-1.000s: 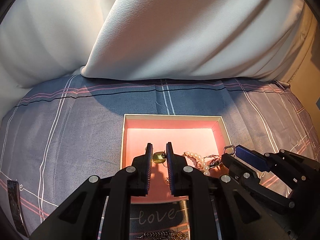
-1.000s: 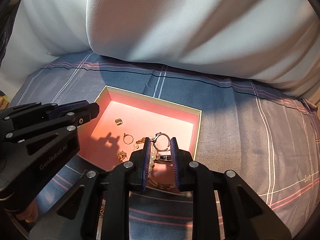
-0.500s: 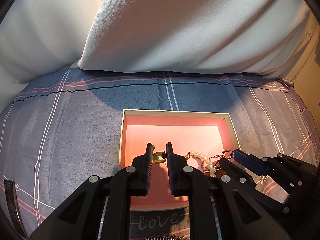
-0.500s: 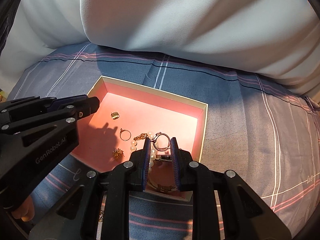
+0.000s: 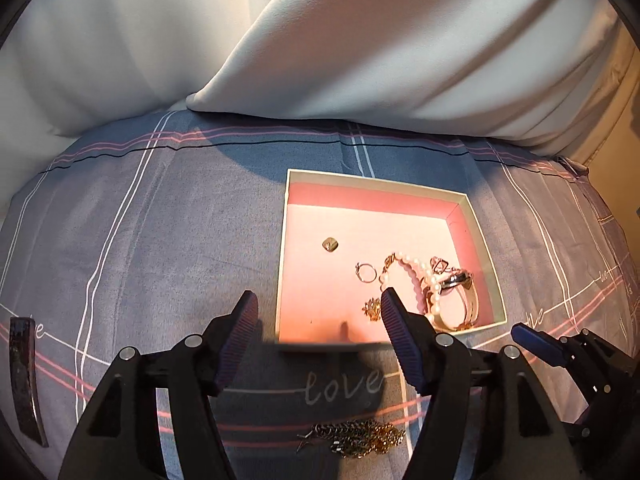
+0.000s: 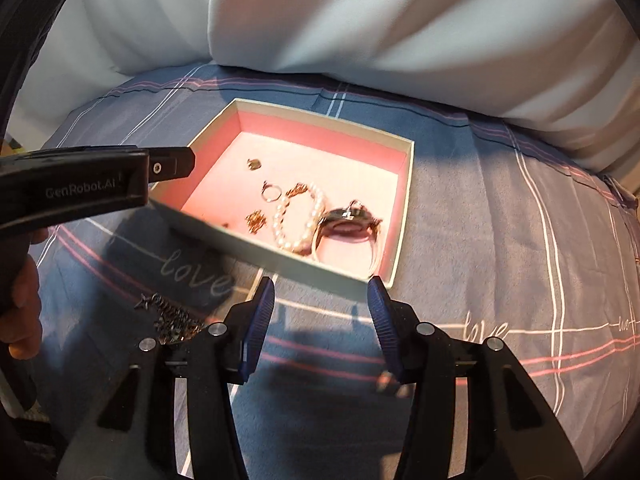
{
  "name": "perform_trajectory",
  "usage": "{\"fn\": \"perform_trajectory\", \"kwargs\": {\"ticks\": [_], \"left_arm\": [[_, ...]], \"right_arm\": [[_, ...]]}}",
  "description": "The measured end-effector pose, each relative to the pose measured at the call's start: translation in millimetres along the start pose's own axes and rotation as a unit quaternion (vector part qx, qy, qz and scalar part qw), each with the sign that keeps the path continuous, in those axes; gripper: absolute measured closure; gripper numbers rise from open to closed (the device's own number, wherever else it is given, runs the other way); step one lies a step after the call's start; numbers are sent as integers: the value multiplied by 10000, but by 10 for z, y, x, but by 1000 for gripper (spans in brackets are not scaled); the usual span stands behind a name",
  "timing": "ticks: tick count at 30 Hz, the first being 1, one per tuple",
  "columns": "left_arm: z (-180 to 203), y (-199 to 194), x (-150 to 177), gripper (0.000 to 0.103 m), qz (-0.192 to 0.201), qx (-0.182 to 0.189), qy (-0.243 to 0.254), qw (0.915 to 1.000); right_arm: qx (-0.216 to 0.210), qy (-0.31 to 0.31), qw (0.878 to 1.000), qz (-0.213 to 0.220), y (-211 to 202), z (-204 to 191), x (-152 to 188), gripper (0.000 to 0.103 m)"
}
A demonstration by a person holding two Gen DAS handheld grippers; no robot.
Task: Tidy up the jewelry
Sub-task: 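Move both open grippers down to the tangled chain necklace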
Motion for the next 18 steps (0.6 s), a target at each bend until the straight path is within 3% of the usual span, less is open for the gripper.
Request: {"fn": "perform_trajectory", "kwargs": {"ticks": [5,6,7,15,18], "left_arm": [[-83,-15,604,40,-308,-64,15,9995],[-112,-11,706,40,-356,-99,-14,9993],[-142,-4,796,40,-426,-115,-75,9990],[-191,15,1111,40,-608,-119,-114,9980],[-152,10,1116,40,-603,-78,-108,9981]], "right_arm": [[-602,-164,9970,-449,104,-362,561,54],[-660,-209,9964,-492,126,-432,622,56],[-733,-269,9955,-543,153,-509,668,64],[-777,-496,9947,-457,256,-760,649,66],[-770,-491,9950,-395,292,-770,617,79]]}}
Point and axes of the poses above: each gripper's, at about its wrist camera, not at the fingertips, and y roughly the way its jaws point, z to its right, x to its underside, the point moved 8 cm from there along y, roughly the way its jaws point, and after that the axes turned 5 degrees about y, right-handed, at the moved point
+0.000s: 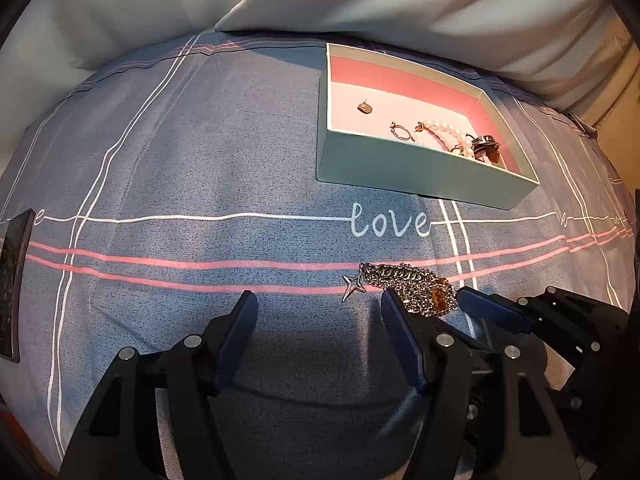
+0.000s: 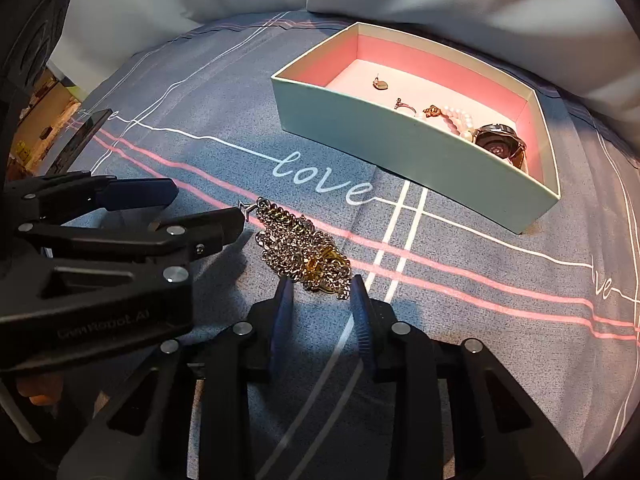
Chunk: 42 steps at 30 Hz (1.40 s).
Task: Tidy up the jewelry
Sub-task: 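Move both open grippers down to the tangled chain necklace, then grasp the gold pendant with the right gripper while the left grasps the silver chain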
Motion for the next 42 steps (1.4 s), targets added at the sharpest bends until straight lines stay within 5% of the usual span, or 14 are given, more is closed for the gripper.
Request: {"fn": "perform_trajectory", "kwargs": {"ticks": [2,5,14,26,28,31,33,37,40,42], "left_arm": [[13,-1,4,40,6,15,21,10000],[52,-3,6,40,6,39,66,10000],[311,13,17,40,16,182,376,9991],[234,6,-30,40,16,206,303,9993],[247,-2,-48,40,39,203,338,9992],[187,-20,-65,40,57,138,237,9996],[138,-26,-60,40,49,129,184,9997],[86,-24,-31,40,24,137,122,9998],[112,-11,-16,40,12,178,160,9997],[163,-2,-20,40,14,219,227,9995]], "right_arm": [[-77,57,9999,-38,-3,14,-16,94],[-58,119,9999,-40,-58,76,14,98],[85,471,9988,87,-250,376,27,100],[5,282,9995,-133,-100,170,66,99],[-37,273,9995,-137,-94,141,59,92],[-9,145,9999,-36,-80,71,18,57],[9,35,10000,5,-56,8,-29,57],[-54,-27,10000,8,17,-48,-90,63],[-169,8,9998,-96,25,-55,-71,90],[-137,43,9998,-129,-19,-20,-49,91]]}}
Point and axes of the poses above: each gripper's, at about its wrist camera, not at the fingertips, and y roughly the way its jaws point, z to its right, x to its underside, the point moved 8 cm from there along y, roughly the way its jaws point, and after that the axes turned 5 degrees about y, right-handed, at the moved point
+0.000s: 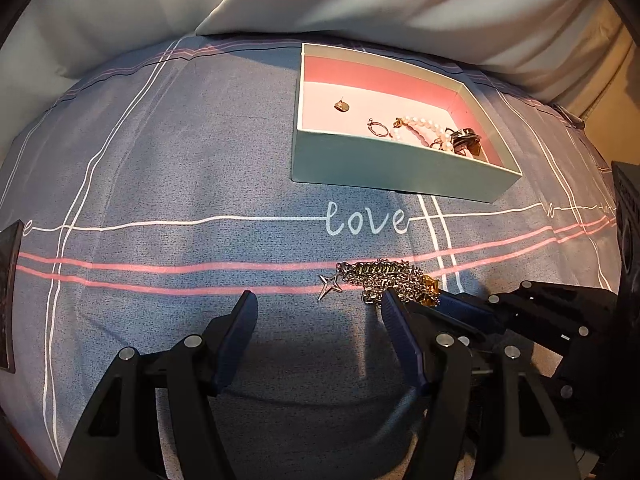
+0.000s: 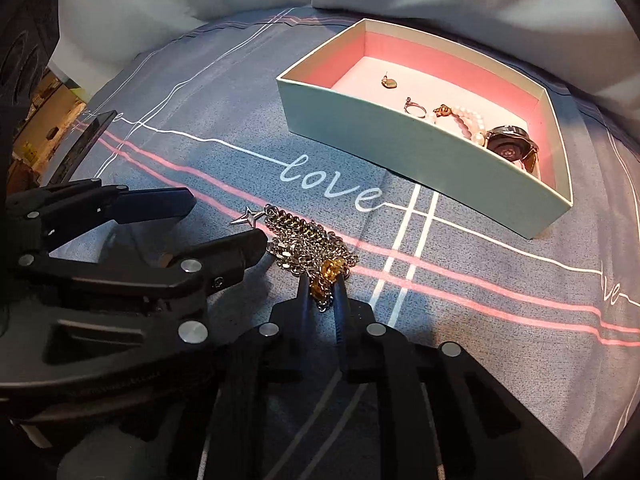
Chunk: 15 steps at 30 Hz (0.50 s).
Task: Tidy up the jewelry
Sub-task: 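Grasp the gold pendant with the right gripper while the left grasps the silver chain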
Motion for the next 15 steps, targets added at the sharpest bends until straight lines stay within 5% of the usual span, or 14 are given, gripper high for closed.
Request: {"fn": "perform_trajectory", "kwargs": {"ticks": [15], "left_arm": [[208,63,-58,40,-14,286,237,9993]], "right_arm": [[549,478,9952,657,-522,470,0,91]]}}
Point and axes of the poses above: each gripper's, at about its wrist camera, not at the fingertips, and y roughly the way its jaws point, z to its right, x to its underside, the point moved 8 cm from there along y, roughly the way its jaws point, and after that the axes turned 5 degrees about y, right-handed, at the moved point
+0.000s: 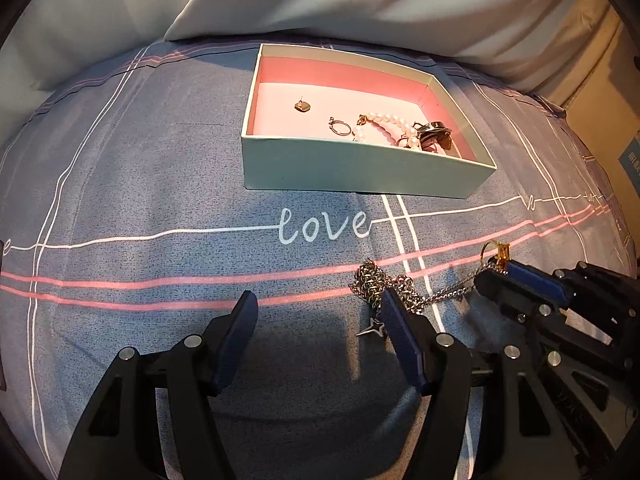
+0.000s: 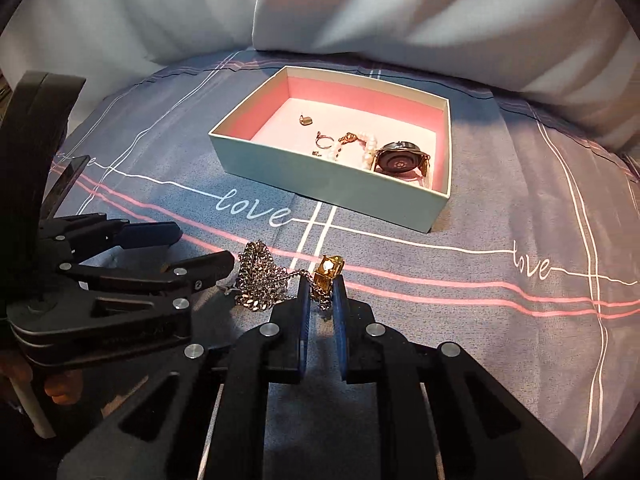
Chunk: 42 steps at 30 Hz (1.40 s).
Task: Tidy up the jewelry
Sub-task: 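Grasp the gold pendant with the right gripper while the left grasps the silver chain, then carry the chain necklace over the pink box, lower it in and open both grippers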
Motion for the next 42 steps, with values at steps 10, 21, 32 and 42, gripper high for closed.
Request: {"fn": "perform_trajectory", "kwargs": {"ticks": [10,21,32,42], "left_arm": [[323,33,50,40,-29,241,505,9984],[678,279,-64,69,-26,240,1189,9926],[513,144,-76,88,92,97,1111,9937],[420,99,-15,88,48,178,918,9956]], "right_arm": [[37,-86,9998,178,-192,15,-172,91],[140,-63,9995,-288,-38,118,-59,91],[-71,15,9996,-262,-3,39,-54,91],[-262,7,9990,-361,-1,-35,-33,91]]}}
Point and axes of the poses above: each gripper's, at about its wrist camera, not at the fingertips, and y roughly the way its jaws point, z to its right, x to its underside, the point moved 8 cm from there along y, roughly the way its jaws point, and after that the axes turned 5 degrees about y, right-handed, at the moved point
